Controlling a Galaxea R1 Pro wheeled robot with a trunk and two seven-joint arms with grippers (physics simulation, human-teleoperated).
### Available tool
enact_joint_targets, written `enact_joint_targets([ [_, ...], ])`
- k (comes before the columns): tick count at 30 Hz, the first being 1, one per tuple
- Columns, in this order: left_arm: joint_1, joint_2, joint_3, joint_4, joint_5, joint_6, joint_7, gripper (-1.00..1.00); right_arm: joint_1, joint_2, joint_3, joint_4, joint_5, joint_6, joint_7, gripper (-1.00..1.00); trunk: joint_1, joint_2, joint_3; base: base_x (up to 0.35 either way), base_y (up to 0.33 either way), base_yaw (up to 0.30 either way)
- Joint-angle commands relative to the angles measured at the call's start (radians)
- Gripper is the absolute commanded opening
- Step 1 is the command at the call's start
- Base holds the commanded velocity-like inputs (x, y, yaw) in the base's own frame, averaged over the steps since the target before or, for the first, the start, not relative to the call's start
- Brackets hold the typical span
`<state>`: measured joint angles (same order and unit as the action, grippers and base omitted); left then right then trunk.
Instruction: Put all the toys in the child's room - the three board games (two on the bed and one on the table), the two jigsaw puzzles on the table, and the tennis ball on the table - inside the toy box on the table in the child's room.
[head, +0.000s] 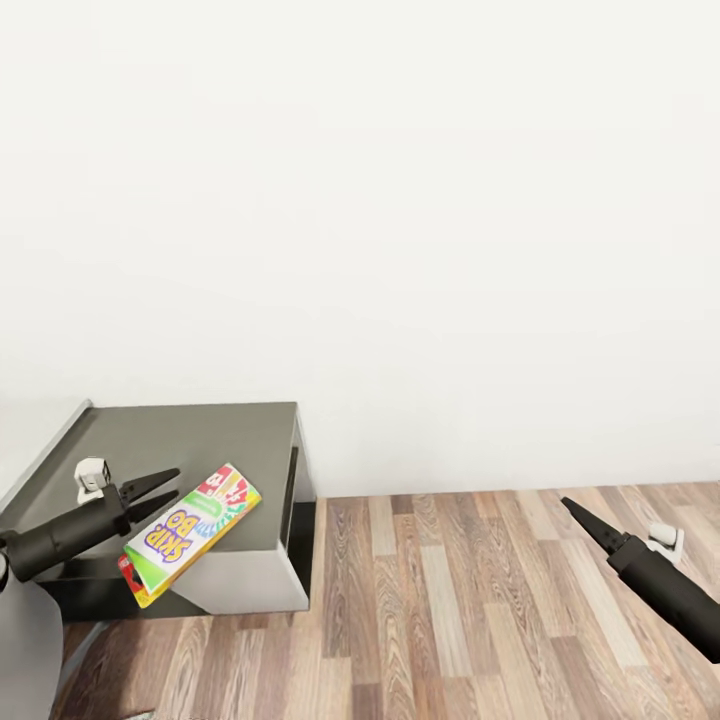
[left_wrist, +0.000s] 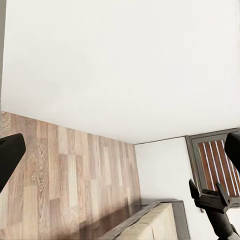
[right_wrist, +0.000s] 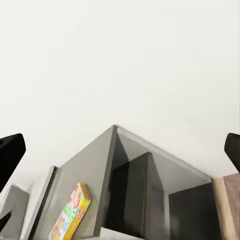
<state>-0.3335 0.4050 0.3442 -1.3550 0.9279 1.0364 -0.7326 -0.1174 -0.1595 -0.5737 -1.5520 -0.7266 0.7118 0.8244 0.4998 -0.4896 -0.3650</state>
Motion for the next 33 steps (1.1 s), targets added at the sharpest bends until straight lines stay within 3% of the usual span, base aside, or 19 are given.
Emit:
enact_joint_targets([
  [1,-0.001,0.000,0.001,0.000,-0.004,0.004,-0.005,1.00,-0.001,0.000,0.000,0.000,-0.004,0.002,0.001,1.00,0.000,-0.001,0.000,-0.147,-0.086,0.071],
  [21,-0.001,-0.001,0.000,-0.001,-0.004,0.004,-0.005,1.00,0.001,0.000,-0.001,0.001,-0.004,-0.029,0.005,1.00,0.000,-0.001,0.033,-0.019,-0.008,0.079],
  [33,-0.001,-0.002,-0.002,-0.001,-0.004,0.004,-0.005,1.00,0.001,-0.001,-0.004,0.001,-0.004,-0.031,0.005,1.00,0.000,-0.001,0.053,-0.167,-0.040,0.043],
])
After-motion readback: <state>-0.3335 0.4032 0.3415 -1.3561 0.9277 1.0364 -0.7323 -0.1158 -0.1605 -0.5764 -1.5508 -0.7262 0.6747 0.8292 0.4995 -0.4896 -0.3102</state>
